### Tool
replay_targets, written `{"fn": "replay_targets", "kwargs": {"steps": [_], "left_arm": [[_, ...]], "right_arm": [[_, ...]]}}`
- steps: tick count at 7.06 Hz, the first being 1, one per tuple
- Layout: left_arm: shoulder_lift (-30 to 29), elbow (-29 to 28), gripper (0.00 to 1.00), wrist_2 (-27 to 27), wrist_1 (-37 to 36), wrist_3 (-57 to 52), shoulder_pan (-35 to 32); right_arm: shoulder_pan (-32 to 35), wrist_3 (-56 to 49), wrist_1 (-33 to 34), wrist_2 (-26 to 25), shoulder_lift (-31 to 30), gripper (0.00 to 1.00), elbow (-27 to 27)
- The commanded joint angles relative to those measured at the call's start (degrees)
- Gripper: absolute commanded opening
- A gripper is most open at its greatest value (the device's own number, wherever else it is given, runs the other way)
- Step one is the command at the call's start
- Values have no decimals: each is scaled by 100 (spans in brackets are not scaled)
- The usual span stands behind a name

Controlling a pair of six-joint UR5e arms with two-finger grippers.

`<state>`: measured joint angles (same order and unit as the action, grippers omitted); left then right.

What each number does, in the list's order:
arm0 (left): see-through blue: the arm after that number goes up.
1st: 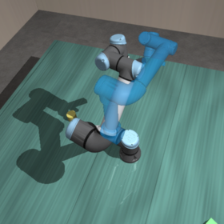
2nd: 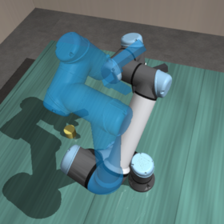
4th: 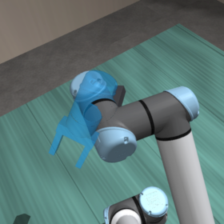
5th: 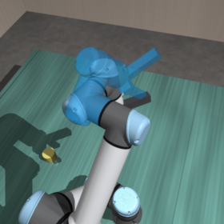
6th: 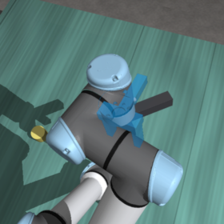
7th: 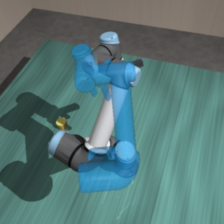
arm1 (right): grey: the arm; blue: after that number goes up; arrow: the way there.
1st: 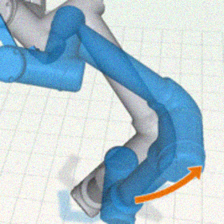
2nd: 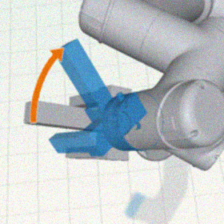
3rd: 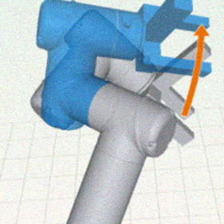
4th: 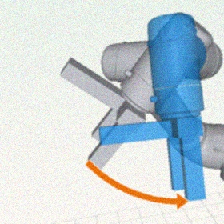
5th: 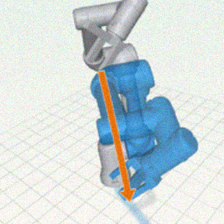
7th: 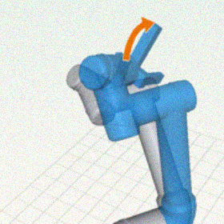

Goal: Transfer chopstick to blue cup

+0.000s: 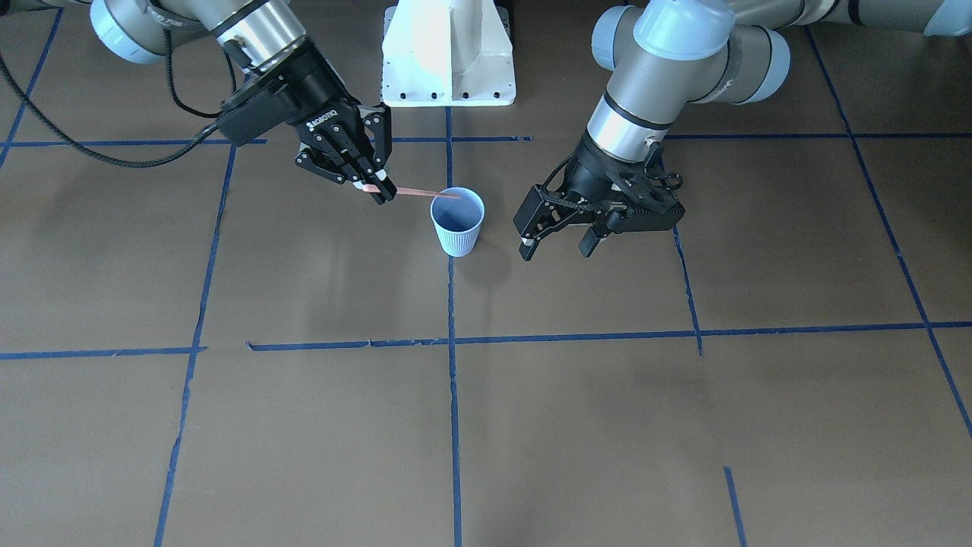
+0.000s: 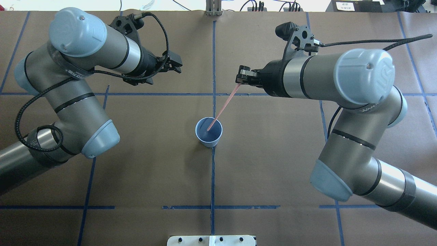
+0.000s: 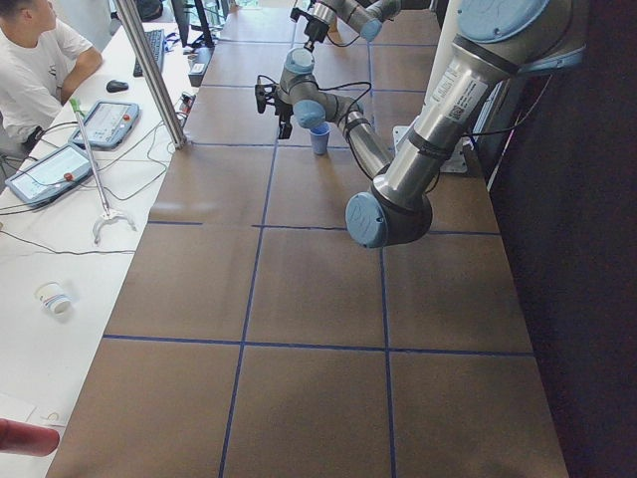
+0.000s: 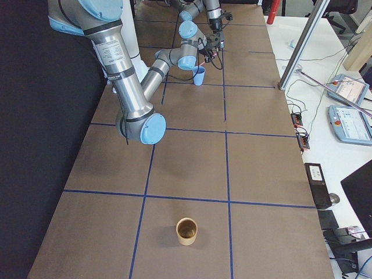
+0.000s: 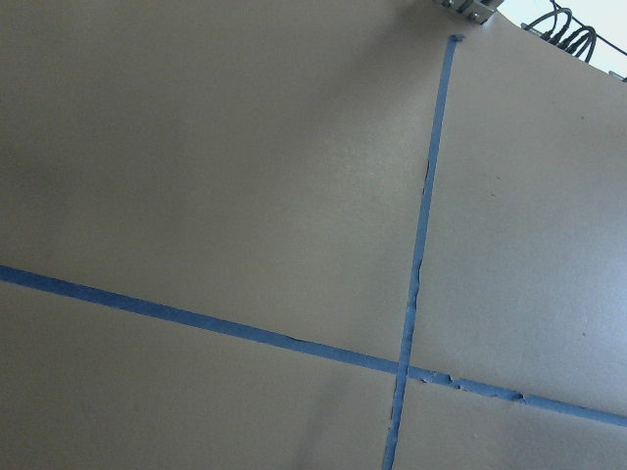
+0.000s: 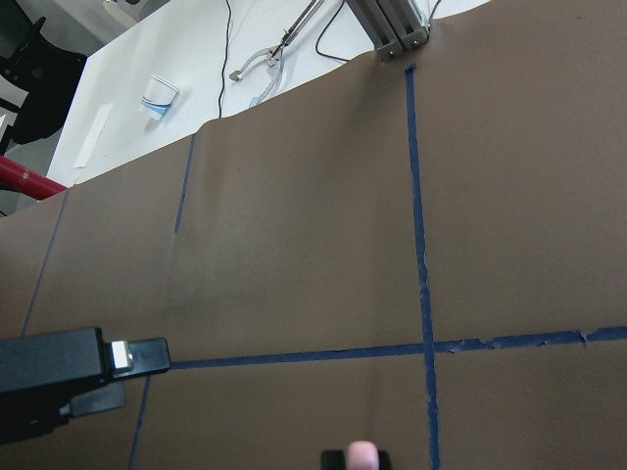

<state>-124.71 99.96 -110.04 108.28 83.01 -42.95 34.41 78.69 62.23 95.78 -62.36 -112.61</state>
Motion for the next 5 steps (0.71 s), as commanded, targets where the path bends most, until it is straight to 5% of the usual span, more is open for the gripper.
{"fn": "replay_targets", "kwargs": {"steps": [1, 2, 4, 5], "left_arm": [[17, -38, 99, 0, 62, 4, -3], [78, -38, 99, -9, 140, 4, -3], [113, -38, 99, 0, 194, 4, -3], [114, -38, 99, -9, 194, -4, -11]], "right_arm": [[-617, -257, 235, -970, -13, 0, -6], [-985, -258, 263, -1260, 4, 2, 37], [-1260, -258, 403, -1849, 30, 100, 73], [-1243, -266, 404, -1843, 22, 100, -6]]}}
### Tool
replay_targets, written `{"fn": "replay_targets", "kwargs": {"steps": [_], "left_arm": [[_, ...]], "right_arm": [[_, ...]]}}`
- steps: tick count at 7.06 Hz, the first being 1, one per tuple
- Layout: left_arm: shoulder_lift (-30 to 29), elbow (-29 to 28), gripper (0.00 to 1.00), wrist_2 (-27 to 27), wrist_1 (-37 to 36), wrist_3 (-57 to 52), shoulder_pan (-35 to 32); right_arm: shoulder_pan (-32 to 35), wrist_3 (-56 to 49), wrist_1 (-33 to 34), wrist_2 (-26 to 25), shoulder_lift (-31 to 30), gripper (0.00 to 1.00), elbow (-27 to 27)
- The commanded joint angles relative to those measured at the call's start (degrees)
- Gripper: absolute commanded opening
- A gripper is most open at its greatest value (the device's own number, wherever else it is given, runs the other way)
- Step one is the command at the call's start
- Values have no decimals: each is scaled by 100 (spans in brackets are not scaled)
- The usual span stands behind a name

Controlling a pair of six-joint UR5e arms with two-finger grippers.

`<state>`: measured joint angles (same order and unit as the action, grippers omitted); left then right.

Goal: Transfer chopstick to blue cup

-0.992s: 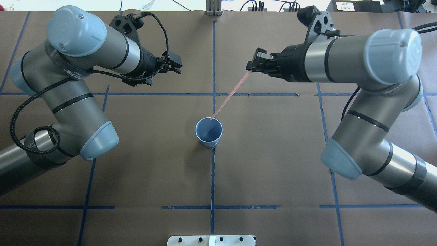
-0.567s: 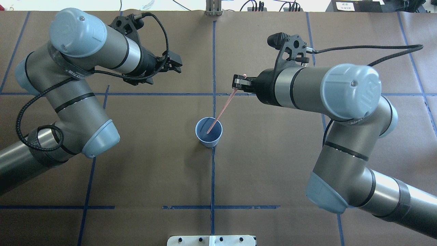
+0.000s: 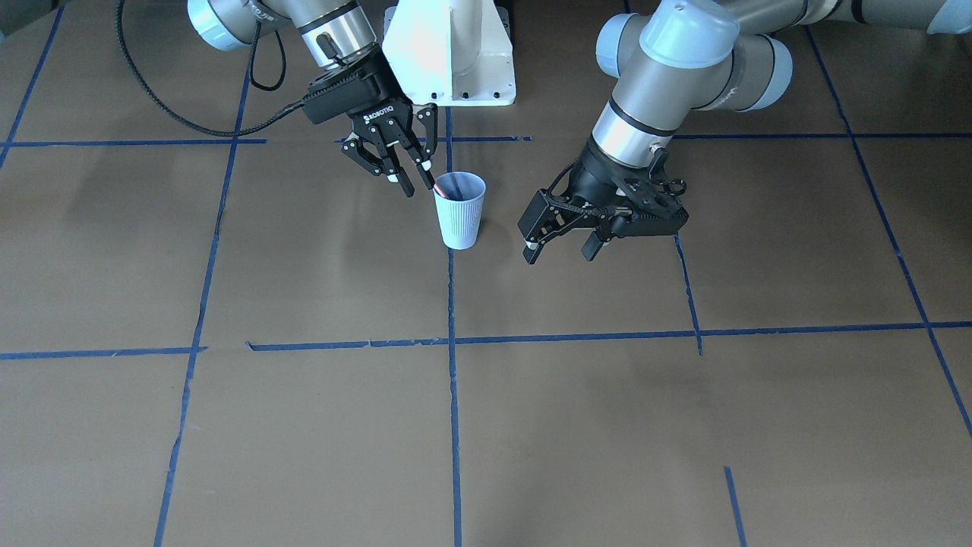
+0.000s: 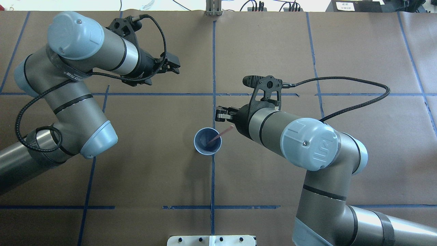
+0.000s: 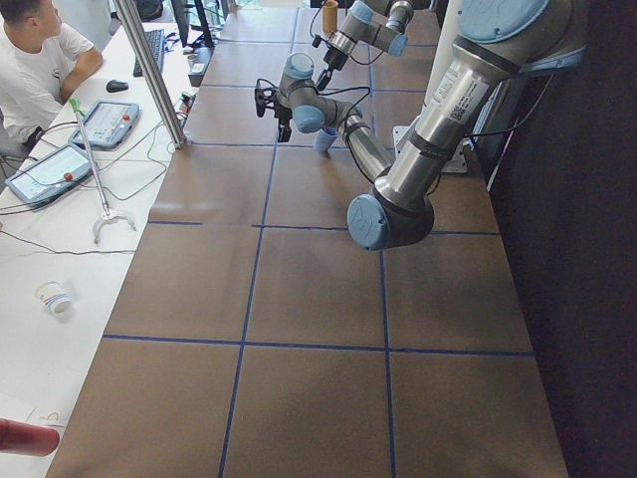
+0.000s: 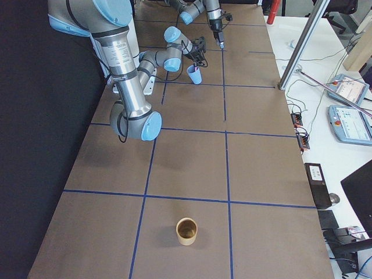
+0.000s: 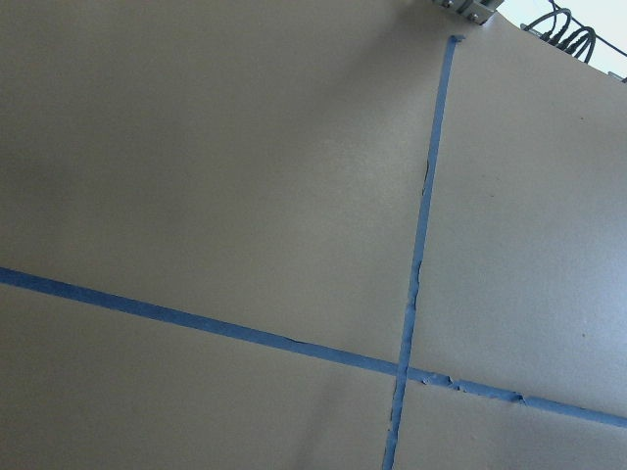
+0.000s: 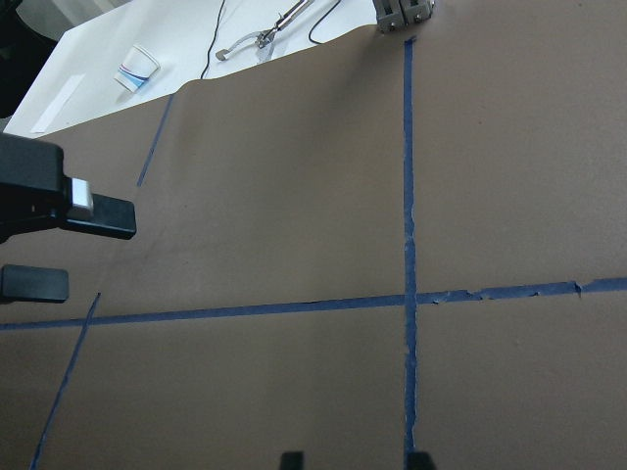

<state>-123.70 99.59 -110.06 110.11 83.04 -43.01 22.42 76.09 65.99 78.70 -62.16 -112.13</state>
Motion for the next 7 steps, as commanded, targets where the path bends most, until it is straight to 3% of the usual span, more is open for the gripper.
{"fn": "replay_targets", "kwargs": {"steps": [1, 3, 5, 6, 7], "left_arm": [[22, -18, 99, -32, -7, -259, -128], [441, -9, 99, -355, 1, -1242, -408], [1160, 104, 99, -1485, -25, -2495, -1179], [1564, 87, 99, -1840, -60, -3286, -1592], [1986, 96, 99, -1869, -86, -4234, -1927]], "right_arm": [[42, -6, 28, -57, -33, 100, -237], [777, -207, 11, 852, -775, 100, -659], [2399, -1012, -25, 2824, -1769, 100, -846], [3365, -2035, 10, 3775, -2260, 100, -706], [4358, -3524, 37, 4593, -2787, 100, -392]]}}
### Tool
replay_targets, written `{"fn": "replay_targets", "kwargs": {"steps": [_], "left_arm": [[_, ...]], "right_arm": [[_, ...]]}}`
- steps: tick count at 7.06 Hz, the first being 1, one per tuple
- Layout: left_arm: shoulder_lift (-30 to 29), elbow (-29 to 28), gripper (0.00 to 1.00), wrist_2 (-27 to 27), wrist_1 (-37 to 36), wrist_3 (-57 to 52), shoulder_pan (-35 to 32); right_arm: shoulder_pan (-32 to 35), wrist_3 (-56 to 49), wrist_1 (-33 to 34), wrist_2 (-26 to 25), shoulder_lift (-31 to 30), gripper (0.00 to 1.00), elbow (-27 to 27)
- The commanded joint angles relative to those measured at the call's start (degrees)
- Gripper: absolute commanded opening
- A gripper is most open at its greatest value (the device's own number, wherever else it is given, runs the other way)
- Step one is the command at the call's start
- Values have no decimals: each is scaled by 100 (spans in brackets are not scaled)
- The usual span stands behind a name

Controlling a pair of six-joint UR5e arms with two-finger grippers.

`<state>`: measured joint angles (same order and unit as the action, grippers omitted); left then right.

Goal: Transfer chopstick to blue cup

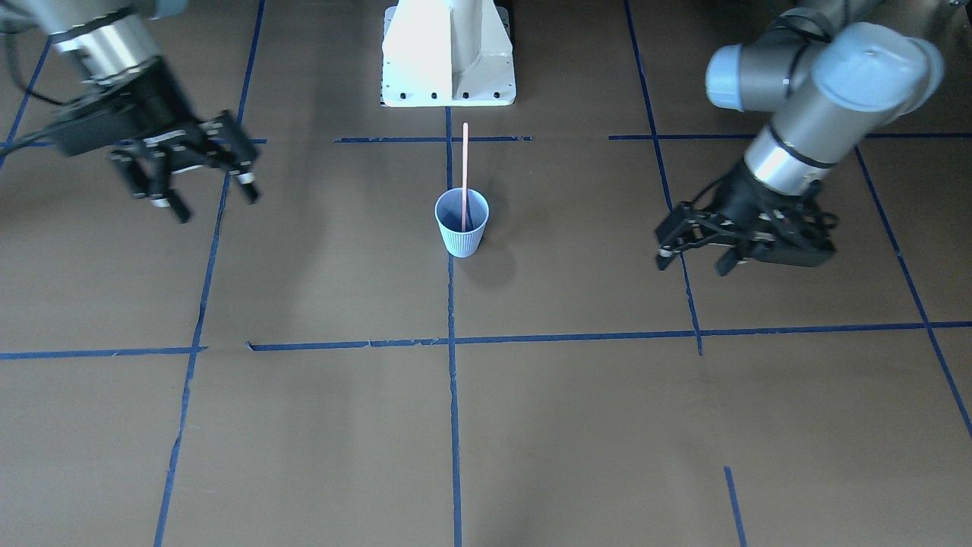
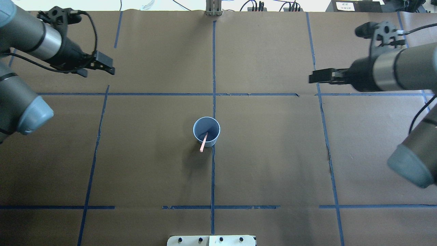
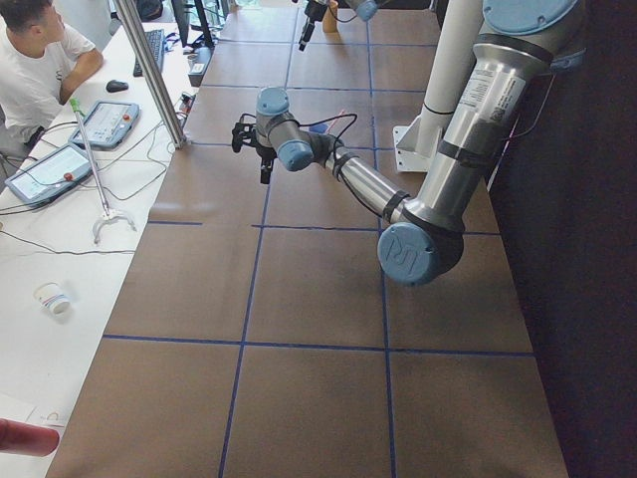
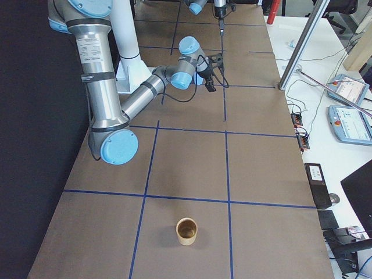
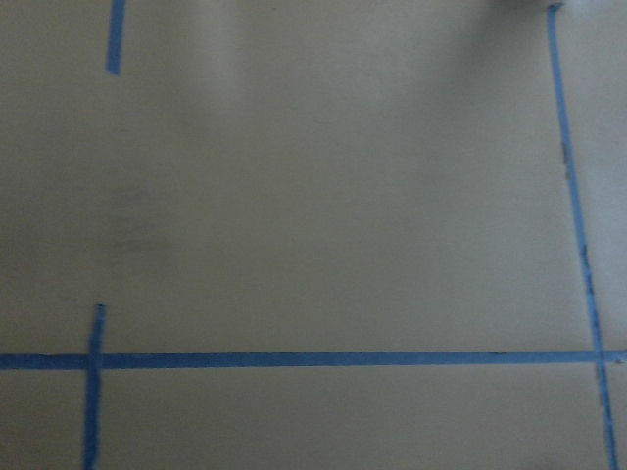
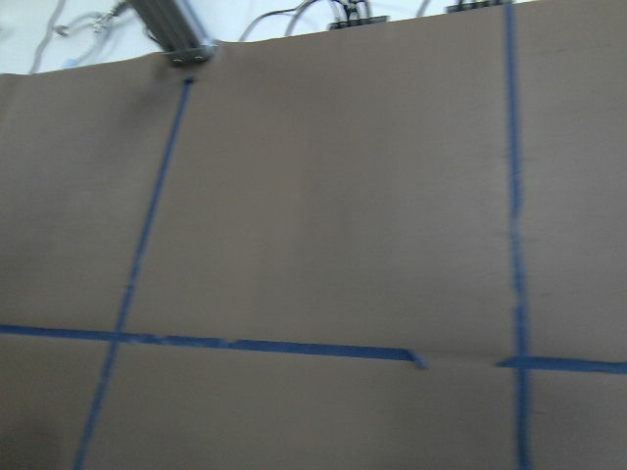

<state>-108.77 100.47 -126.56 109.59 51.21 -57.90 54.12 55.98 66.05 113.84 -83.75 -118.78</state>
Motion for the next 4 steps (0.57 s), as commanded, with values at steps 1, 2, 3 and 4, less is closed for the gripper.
{"fn": "replay_targets", "kwargs": {"steps": [1, 2, 3, 4], "left_arm": [[758, -96, 99, -307, -148, -2008, -798], [952, -184, 99, -308, -488, -3184, -1185], [1085, -194, 99, -273, -1014, -4449, -1589], [1182, -220, 99, -281, -1602, -5566, -2054]], "right_arm": [[2041, -2930, 75, 1670, -886, 100, 860], [2615, -4345, 232, 1868, -1080, 100, 1466], [2986, -5542, 616, 1922, -1108, 100, 2029], [3225, -6364, 1003, 2157, -1056, 100, 2522]]}}
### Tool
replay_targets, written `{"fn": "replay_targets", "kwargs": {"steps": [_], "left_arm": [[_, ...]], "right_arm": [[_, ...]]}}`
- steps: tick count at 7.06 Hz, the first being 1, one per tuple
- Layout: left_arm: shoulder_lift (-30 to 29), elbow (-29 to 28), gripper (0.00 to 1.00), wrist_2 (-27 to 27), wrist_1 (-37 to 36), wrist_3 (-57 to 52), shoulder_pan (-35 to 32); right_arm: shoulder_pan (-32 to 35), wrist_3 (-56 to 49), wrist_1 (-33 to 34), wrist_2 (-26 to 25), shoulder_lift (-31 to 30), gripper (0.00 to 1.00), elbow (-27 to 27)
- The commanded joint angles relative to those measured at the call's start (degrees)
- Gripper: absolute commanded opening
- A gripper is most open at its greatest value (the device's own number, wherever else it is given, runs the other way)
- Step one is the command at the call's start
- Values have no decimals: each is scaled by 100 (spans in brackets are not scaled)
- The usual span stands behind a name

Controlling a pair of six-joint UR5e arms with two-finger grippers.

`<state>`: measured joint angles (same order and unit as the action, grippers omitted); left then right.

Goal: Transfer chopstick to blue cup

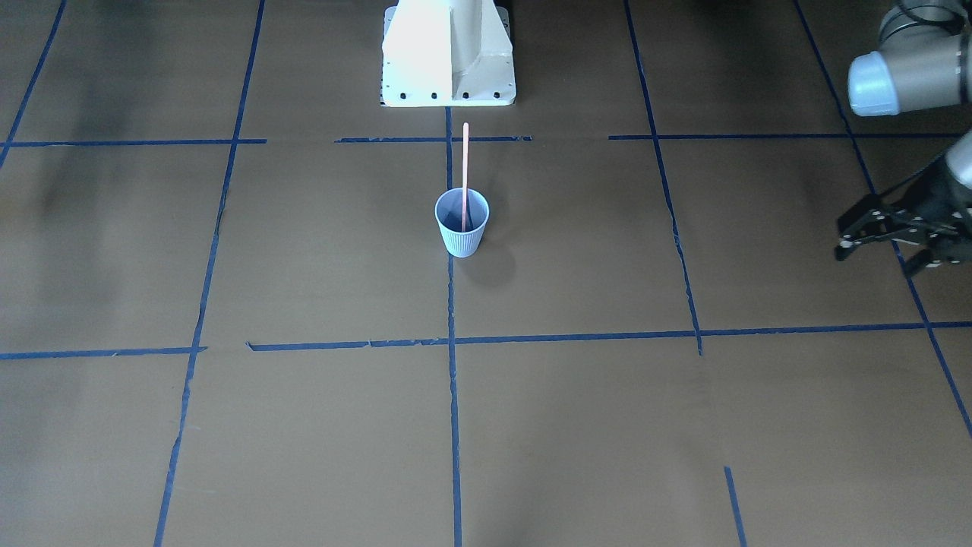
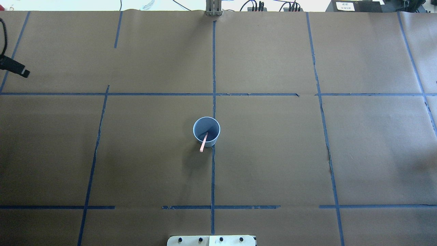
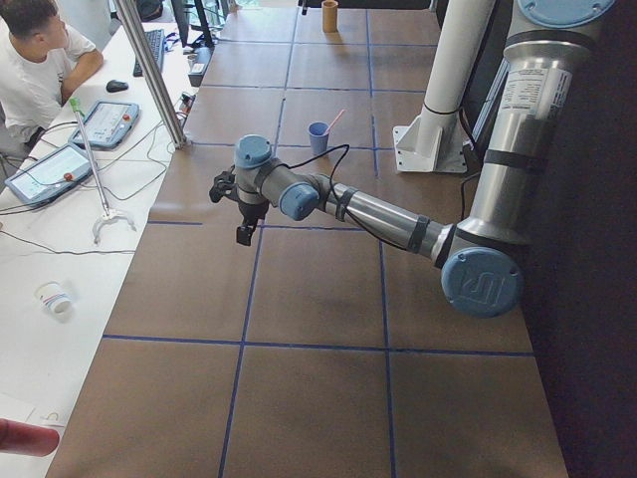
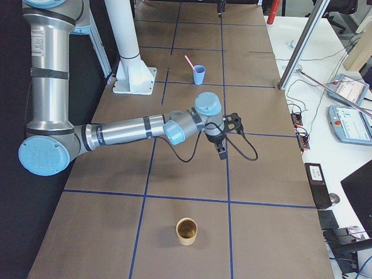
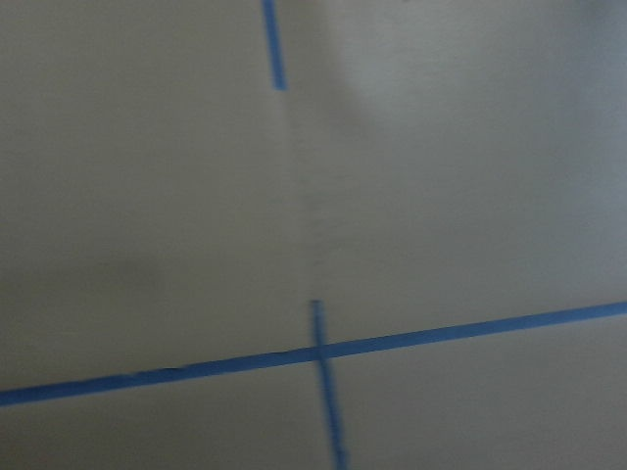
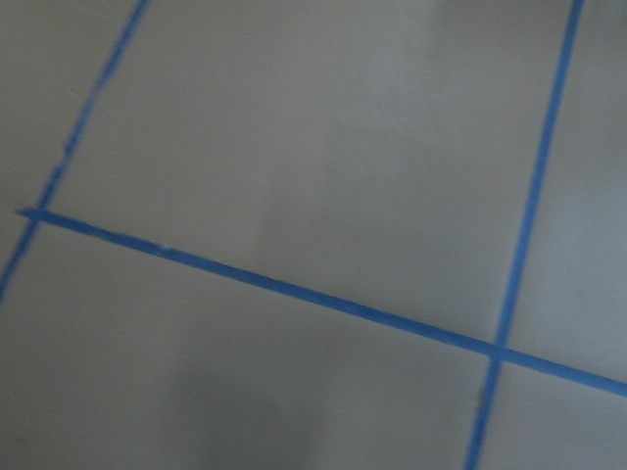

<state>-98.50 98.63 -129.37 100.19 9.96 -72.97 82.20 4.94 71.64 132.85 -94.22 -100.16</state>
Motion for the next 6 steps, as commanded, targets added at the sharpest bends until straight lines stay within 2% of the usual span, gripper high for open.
{"fn": "replay_targets", "kwargs": {"steps": [1, 2, 3, 5, 6], "left_arm": [[156, -71, 99, -18, -1233, -2045, -917], [173, -220, 100, -27, -1543, -2242, -1182], [252, -473, 100, -27, -1590, -3001, -1480], [506, -598, 100, -604, -1608, -3018, -1483], [507, -677, 100, -616, -1608, -3018, -1492]], "right_arm": [[654, -2051, 743, 276, 0, 100, 1143], [770, -2633, 1155, 285, 140, 100, 1356], [788, -2787, 1455, 276, 193, 100, 1359], [789, -2780, 1415, 268, 98, 100, 1394], [789, -2754, 1406, 250, 97, 100, 1394]]}}
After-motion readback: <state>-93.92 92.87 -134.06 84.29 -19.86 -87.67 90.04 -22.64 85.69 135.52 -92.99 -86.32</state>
